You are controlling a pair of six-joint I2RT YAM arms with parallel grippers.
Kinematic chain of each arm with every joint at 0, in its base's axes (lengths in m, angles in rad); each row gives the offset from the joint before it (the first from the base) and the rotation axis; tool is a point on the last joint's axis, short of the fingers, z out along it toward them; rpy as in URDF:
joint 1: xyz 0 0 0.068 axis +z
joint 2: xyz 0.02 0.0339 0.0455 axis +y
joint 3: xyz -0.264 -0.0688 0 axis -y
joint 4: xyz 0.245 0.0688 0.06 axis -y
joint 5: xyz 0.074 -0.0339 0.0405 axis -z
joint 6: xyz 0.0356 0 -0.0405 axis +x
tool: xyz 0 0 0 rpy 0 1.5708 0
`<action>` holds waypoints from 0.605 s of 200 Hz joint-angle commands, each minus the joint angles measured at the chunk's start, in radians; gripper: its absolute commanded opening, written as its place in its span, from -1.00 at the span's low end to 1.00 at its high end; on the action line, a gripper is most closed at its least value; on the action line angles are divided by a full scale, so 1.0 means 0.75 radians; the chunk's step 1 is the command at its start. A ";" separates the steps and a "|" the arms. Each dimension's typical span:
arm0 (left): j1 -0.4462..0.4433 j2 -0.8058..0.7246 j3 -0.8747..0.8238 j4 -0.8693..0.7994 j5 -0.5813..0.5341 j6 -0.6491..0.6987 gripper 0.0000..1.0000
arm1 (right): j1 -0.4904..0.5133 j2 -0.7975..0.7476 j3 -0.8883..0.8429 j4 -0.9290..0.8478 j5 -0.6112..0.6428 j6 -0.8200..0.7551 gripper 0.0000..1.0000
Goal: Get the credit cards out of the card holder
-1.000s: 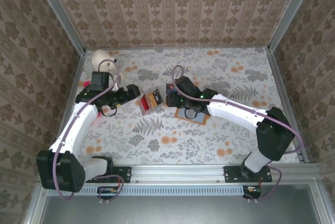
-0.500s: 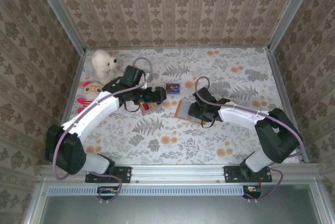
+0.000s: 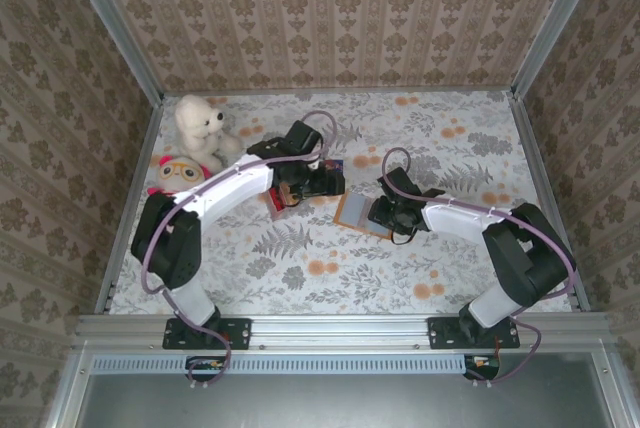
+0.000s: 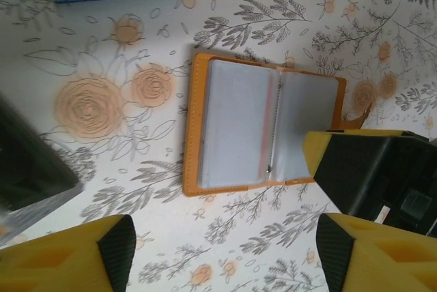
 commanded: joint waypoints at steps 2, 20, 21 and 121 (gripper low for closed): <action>-0.059 0.087 0.084 -0.040 -0.038 -0.045 0.37 | -0.018 0.034 -0.026 -0.019 -0.036 -0.014 -0.03; -0.094 0.159 0.140 -0.074 -0.086 -0.043 0.24 | -0.029 0.039 -0.031 -0.021 -0.046 -0.024 -0.03; -0.096 0.162 0.143 -0.076 -0.087 -0.043 0.23 | -0.029 0.040 -0.031 -0.021 -0.047 -0.024 -0.03; -0.111 0.384 0.224 -0.086 -0.102 -0.078 -0.24 | -0.054 0.049 -0.060 -0.011 -0.105 -0.058 -0.07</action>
